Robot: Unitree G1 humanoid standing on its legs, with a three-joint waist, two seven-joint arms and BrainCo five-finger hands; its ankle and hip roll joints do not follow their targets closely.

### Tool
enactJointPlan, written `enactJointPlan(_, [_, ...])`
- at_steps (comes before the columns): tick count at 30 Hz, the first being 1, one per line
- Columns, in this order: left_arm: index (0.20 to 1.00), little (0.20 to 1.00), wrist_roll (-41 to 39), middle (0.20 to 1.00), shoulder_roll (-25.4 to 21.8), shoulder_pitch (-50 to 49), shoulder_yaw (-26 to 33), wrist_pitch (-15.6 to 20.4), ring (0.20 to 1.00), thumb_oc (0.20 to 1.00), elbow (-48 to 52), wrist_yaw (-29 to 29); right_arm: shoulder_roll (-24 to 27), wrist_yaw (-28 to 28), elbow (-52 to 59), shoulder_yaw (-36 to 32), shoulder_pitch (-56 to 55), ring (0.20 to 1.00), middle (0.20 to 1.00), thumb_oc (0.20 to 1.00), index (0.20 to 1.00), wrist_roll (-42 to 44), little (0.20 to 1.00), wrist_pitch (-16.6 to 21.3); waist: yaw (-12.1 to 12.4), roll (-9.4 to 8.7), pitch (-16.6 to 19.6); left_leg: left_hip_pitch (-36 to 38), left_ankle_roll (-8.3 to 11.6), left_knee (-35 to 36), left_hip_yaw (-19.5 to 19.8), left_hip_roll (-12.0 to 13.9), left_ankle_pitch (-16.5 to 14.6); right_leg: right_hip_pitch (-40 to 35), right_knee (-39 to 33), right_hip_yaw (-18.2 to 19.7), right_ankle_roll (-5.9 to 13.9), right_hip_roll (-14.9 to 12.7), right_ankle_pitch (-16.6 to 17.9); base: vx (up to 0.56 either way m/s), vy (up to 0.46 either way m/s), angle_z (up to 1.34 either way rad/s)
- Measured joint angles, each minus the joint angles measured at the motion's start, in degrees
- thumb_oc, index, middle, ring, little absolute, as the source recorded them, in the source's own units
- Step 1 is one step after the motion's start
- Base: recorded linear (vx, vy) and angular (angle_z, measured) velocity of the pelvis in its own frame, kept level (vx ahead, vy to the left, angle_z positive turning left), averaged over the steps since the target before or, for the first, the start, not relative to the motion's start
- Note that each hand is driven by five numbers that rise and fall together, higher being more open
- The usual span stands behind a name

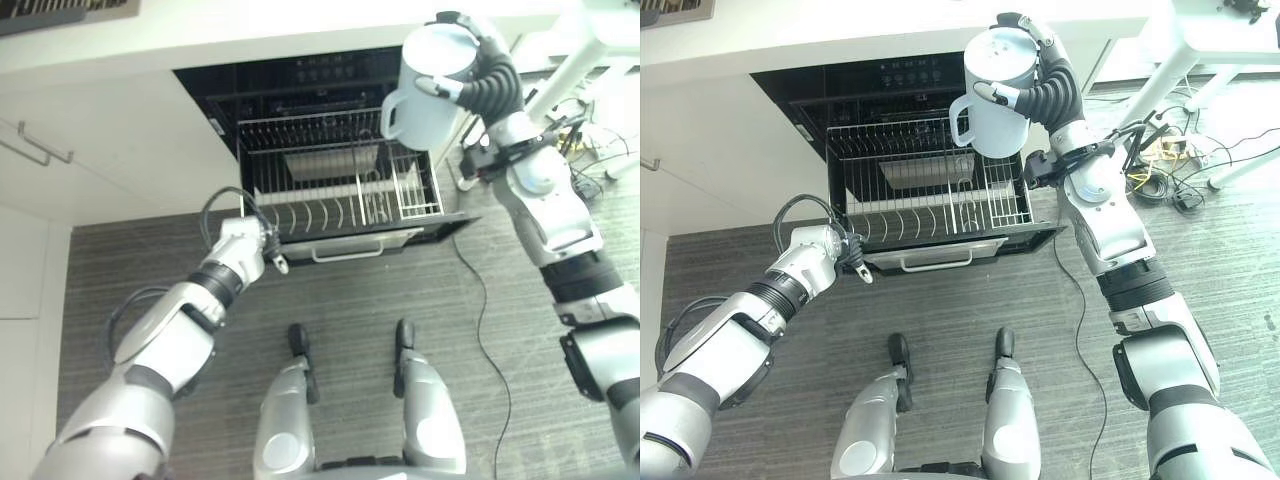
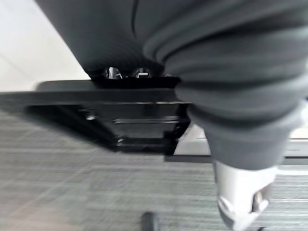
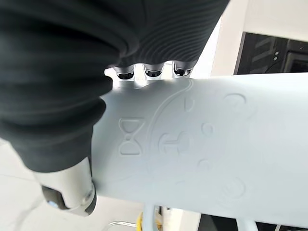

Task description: Place the dishes in the dishwasher.

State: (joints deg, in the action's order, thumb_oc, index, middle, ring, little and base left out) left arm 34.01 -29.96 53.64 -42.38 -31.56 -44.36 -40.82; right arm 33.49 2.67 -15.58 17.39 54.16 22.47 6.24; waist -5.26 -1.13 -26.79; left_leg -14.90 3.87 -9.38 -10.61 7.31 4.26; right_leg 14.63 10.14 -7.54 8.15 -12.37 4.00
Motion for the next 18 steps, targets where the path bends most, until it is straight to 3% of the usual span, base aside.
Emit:
enactJointPlan(7, [1.000,1.000,-0.4,1.000,-2.7,-3.0,-2.7,-0.3,1.000,1.000,6.4,-4.4,2.1,-1.9,-8.1,2.4,1.2,0.200,0.200,0.200,0.200,-4.2,0.200,-0.9,0.1,2.93,1.6,0.1,-0.18,0.1,0.0,-0.3,-0.2,0.3,-0.4,0.6,0.06,-0.1,0.0,0.00,0.037,-0.07])
enactJointPlan(9, [1.000,1.000,-2.0,1.000,-6.5,-6.1,-2.3,0.5,1.000,1.000,14.1,-4.4,4.9,-2.4,-8.6,2.5,1.2,0.200,0.200,0.200,0.200,-5.7,0.200,-1.0,0.4,4.42,1.5,0.2,-0.18,0.3,0.1,-0.5,-0.2,-0.1,-0.8,0.4,0.06,-0.2,0.0,-0.01,0.006,0.02])
enactJointPlan(11, [1.000,1.000,-2.7,1.000,-7.4,-7.1,-1.8,1.2,1.000,1.000,15.8,-4.2,5.8,-2.8,-9.2,2.4,1.2,0.200,0.200,0.200,0.200,-5.9,0.200,-1.2,0.8,4.93,1.5,0.5,-0.19,0.3,0.3,-0.5,-0.2,-0.4,-1.1,0.3,0.06,-0.2,0.0,-0.02,0.003,0.01])
enactJointPlan(14, [1.000,1.000,-4.1,1.000,-7.1,-8.7,-0.3,3.3,1.000,1.000,17.2,-2.9,6.4,-2.9,-13.3,2.6,1.0,0.200,0.200,0.200,0.200,-6.8,0.200,-2.3,1.3,7.27,1.5,1.1,-0.19,0.8,0.8,-0.5,-0.2,-1.3,-1.2,-0.5,0.02,-0.1,-0.4,0.00,-0.013,0.05])
enactJointPlan(18, [1.000,1.000,-4.1,1.000,-6.1,-9.4,-0.3,4.6,1.000,1.000,16.7,-0.9,6.3,-1.7,-16.9,2.6,1.0,0.200,0.200,0.200,0.200,-8.0,0.200,-4.4,2.0,7.93,1.9,1.1,-0.19,0.8,1.1,-0.5,-0.2,-1.6,-1.2,-0.9,-0.02,-0.2,-0.7,0.00,-0.001,0.04])
